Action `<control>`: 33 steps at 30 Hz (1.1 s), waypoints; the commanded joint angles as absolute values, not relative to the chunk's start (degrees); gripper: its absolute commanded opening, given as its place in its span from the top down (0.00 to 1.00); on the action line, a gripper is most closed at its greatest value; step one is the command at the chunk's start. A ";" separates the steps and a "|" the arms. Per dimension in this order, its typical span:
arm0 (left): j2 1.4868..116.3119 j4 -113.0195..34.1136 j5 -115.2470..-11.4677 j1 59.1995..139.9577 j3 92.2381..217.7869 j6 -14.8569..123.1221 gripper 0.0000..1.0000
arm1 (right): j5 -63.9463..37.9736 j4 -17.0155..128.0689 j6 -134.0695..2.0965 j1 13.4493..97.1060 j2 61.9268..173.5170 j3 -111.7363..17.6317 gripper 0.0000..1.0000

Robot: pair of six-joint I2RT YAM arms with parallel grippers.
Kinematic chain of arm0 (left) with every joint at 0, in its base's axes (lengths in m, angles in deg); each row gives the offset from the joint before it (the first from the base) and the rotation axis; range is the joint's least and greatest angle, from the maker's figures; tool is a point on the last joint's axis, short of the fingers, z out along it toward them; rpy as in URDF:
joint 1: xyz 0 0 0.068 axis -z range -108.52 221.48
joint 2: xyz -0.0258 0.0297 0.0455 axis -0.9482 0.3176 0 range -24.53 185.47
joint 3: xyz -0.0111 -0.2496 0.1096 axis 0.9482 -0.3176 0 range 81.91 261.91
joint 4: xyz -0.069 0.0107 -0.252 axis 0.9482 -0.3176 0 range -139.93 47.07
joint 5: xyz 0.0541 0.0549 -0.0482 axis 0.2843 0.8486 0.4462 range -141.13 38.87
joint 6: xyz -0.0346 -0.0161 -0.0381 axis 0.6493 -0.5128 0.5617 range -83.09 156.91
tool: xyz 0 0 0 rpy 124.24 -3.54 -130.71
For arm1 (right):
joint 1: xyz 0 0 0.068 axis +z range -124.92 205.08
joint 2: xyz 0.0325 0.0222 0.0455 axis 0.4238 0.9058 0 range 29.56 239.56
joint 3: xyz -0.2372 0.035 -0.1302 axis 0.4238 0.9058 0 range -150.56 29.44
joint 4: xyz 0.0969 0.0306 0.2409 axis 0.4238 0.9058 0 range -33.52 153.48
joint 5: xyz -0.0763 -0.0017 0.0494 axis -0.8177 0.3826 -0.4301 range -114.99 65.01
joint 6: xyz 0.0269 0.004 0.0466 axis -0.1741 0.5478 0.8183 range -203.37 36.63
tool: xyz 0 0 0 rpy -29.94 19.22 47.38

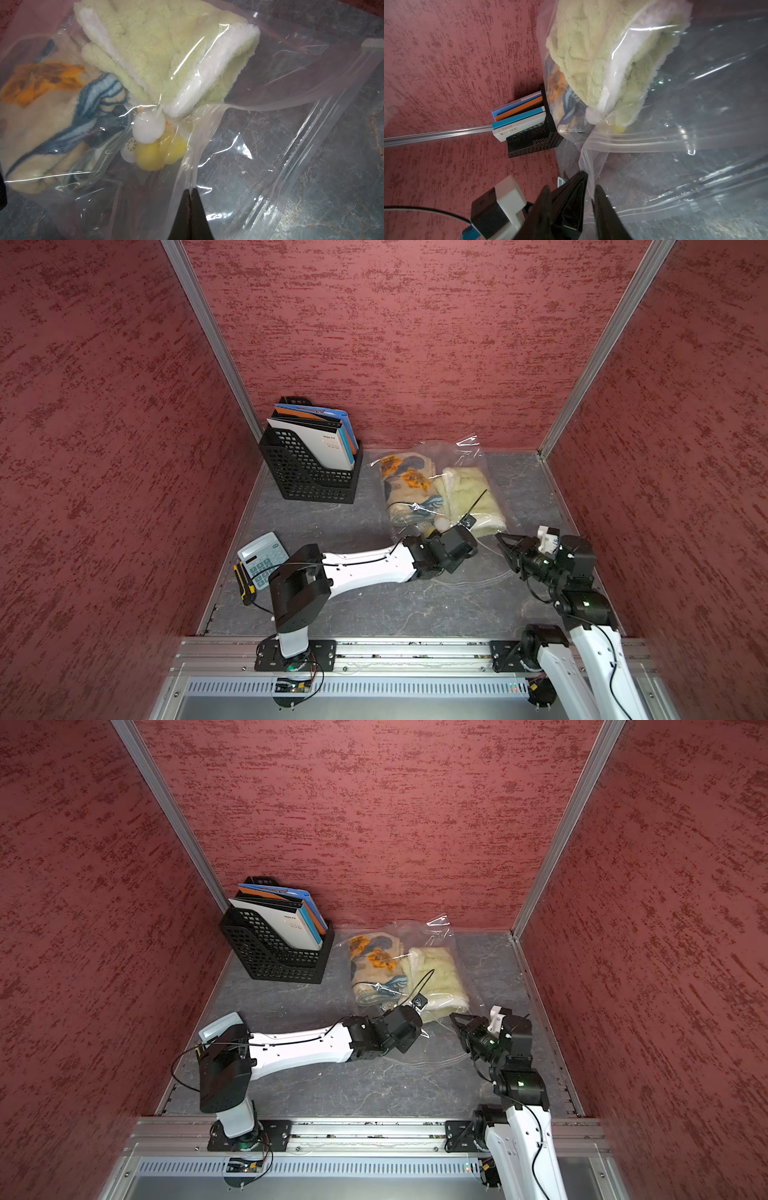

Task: Take the blanket out of the vacuum bag
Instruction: Open the vacuum bag at the center of the board.

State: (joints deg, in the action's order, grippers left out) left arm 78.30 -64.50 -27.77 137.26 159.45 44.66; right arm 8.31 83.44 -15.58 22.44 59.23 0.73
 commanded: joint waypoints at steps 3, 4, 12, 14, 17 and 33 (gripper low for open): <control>77.16 -62.90 -32.94 135.43 161.99 47.51 1.00 | 12.63 79.36 -16.74 24.09 59.47 2.74 0.87; 77.30 -62.80 -33.15 135.35 162.34 47.46 1.00 | 13.25 79.64 -17.64 24.23 59.84 2.11 0.87; 77.42 -61.51 -33.39 135.44 162.13 48.56 1.00 | 10.00 70.25 -12.47 32.72 65.14 9.78 0.71; 76.91 -61.95 -33.90 135.59 161.89 48.51 1.00 | 9.55 67.77 -13.77 34.16 68.48 9.03 0.62; 76.39 -61.99 -33.96 136.28 160.26 48.42 1.00 | 7.27 65.56 -12.98 34.30 70.51 8.45 0.50; 71.59 -57.20 -31.52 140.06 151.75 47.50 1.00 | -0.71 53.09 -4.31 34.26 75.82 13.59 0.38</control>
